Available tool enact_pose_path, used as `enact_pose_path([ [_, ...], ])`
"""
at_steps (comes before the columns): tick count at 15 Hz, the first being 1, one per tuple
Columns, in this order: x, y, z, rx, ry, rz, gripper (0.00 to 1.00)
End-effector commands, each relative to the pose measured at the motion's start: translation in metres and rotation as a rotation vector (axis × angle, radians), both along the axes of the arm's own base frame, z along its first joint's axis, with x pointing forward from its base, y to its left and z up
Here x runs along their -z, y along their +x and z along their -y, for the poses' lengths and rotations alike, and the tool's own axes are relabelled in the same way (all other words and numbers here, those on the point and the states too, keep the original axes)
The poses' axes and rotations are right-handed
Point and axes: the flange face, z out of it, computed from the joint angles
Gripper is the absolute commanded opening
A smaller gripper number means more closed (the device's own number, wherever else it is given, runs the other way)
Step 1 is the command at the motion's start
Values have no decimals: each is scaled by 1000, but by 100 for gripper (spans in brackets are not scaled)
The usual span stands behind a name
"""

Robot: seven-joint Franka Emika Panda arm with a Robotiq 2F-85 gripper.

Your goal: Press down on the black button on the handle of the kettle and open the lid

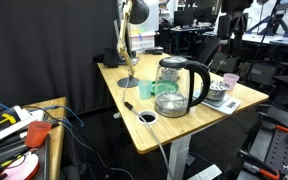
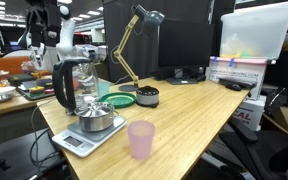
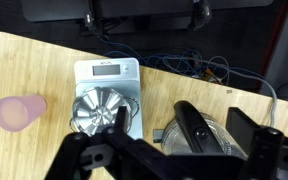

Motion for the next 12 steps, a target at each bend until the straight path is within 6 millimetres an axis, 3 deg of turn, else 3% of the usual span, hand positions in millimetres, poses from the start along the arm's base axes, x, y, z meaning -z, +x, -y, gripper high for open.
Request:
enact_pose_path([
  [1,9,3,-3,-58,16,-18,96],
  [2,14,5,-5,-74,19,-30,80],
  [3,18,6,-7,-88,22,-37,72],
  [4,20,7,-10,-102,24,-40,69],
  [12,34,26,-30,-86,30,11,13],
])
